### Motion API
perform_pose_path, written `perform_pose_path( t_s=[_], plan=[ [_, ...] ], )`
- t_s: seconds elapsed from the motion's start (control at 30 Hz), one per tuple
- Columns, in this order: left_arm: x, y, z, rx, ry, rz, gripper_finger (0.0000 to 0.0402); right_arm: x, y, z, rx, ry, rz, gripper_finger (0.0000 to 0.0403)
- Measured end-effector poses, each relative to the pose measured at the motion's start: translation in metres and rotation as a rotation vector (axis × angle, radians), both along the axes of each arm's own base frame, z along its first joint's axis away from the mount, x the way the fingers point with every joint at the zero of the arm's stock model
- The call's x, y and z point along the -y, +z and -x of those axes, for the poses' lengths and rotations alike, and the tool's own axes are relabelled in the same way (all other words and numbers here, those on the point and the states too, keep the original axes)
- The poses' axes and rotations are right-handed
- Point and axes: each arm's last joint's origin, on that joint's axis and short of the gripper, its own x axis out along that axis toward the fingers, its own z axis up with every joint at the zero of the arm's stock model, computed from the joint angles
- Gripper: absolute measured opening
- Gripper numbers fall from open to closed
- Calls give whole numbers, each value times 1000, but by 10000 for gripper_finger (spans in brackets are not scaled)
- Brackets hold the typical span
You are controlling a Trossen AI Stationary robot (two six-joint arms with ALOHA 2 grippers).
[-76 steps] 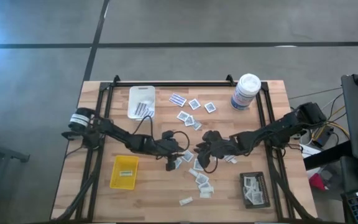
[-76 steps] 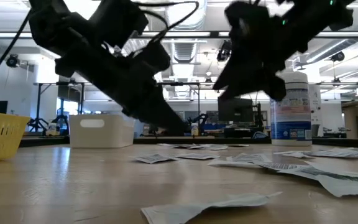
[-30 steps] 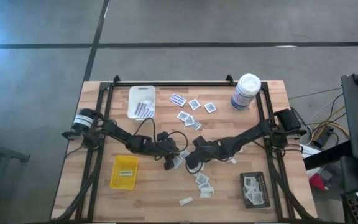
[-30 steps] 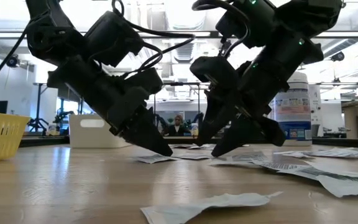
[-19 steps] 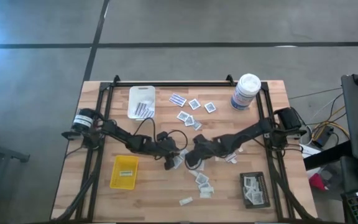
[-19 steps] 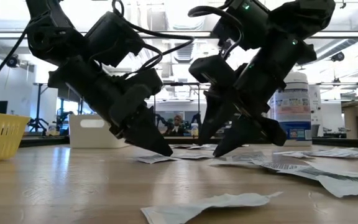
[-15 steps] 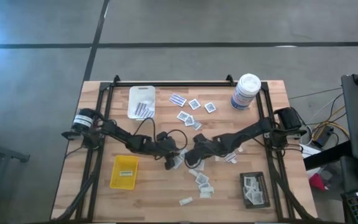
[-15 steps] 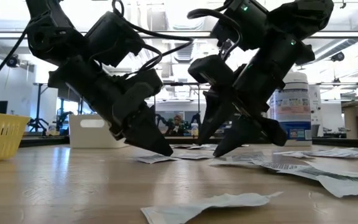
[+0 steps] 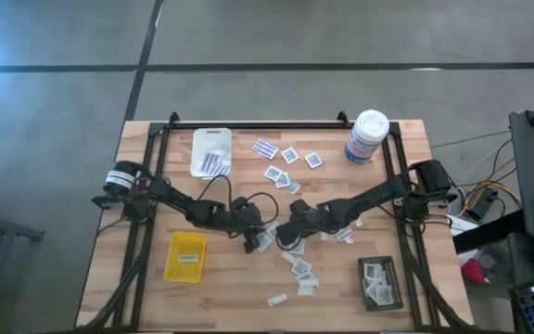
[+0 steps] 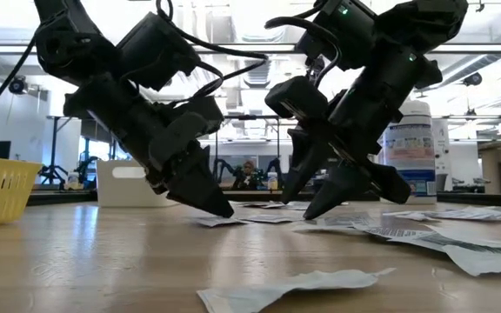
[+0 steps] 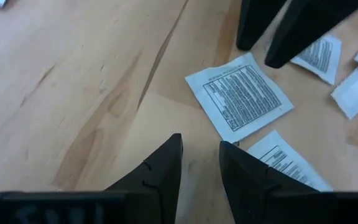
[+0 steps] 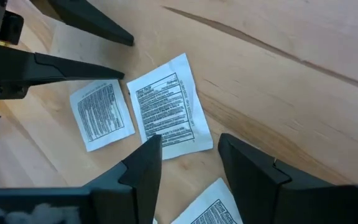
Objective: Pick & Place First Aid Supplies
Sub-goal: Put the towelette pack into the black bin
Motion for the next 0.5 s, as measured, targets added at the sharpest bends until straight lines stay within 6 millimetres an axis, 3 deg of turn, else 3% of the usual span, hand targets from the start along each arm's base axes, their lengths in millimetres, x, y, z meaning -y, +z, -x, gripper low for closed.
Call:
perform_pose_path(
  t_s=[0.5],
  plan=[
    [13, 13, -5, 136, -111, -227, 75, 0, 0, 0, 2, 14, 18, 160]
  ],
)
